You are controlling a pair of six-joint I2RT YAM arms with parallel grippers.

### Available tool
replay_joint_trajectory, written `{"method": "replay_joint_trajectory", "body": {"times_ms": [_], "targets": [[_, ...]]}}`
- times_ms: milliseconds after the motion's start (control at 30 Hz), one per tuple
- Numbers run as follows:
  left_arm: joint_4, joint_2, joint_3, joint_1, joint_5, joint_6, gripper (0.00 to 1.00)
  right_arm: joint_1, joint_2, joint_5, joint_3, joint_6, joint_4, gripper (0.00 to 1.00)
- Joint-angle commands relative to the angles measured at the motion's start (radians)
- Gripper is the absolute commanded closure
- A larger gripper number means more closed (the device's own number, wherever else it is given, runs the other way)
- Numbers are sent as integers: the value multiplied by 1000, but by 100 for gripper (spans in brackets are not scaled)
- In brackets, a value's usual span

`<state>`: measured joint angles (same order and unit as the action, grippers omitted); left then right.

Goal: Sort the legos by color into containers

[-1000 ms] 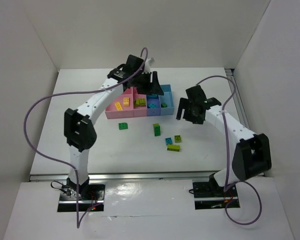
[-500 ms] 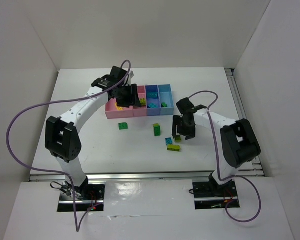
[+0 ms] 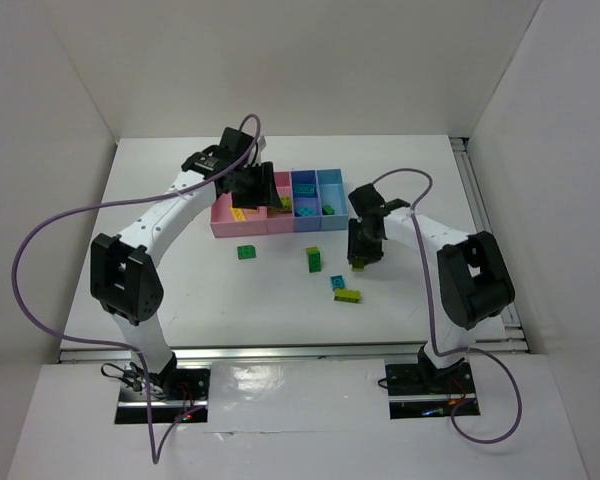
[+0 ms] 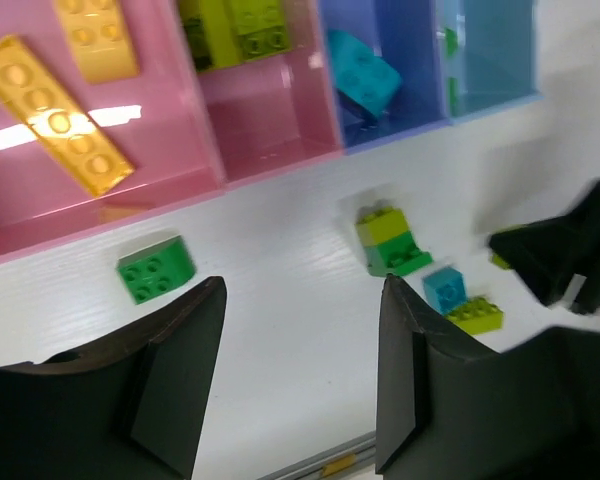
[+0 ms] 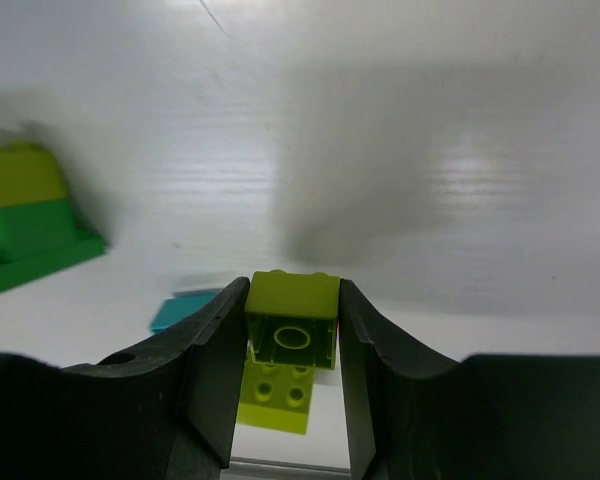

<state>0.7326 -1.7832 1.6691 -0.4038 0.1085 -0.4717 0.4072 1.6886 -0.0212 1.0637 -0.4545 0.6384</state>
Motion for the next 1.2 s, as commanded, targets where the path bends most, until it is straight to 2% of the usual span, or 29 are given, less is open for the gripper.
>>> {"method": "replay_joint_trajectory", "body": {"times_ms": [0, 67, 133, 200, 433, 600, 667, 700, 733, 767, 800, 833, 867, 933, 1067, 1167], "targets": [[46, -4, 1, 19, -156, -83, 35, 8, -35, -43, 175, 31, 26, 74], [120, 5, -25, 48, -219, -145, 35, 18, -11, -16, 238, 42, 26, 74], [120, 48, -116, 95, -233, -203, 34, 44, 28, -5, 352, 51, 7, 74], [87, 120, -216, 121, -222, -203, 34, 70, 110, -5, 492, 62, 7, 74], [77, 234, -362, 166, -195, -179, 33, 143, 387, -26, 879, 134, 7, 74], [88, 265, -437, 177, -147, -150, 30, 162, 542, -5, 1048, 143, -2, 72], [88, 265, -446, 177, -121, -140, 27, 173, 572, 4, 1100, 143, -11, 68], [88, 265, -447, 177, -112, -128, 22, 173, 588, 4, 1117, 143, -11, 59], [79, 265, -456, 177, -96, -111, 15, 173, 618, 13, 1136, 143, -11, 54], [79, 265, -456, 177, -64, -98, 11, 182, 631, 14, 1168, 143, -2, 52], [79, 251, -456, 177, -64, -87, 9, 182, 631, 14, 1177, 143, -2, 49], [79, 239, -456, 177, -64, -87, 9, 182, 640, 14, 1177, 143, -2, 37], [79, 219, -456, 165, -64, -87, 9, 191, 628, 14, 1168, 143, -2, 32], [68, 203, -456, 140, -75, -77, 9, 191, 585, 3, 1138, 152, -35, 28], [16, 162, -436, 117, -75, -97, 12, 191, 496, -65, 1046, 152, -65, 28], [-15, 98, -405, 108, -66, -119, 16, 191, 371, -136, 894, 131, -103, 34]]}}
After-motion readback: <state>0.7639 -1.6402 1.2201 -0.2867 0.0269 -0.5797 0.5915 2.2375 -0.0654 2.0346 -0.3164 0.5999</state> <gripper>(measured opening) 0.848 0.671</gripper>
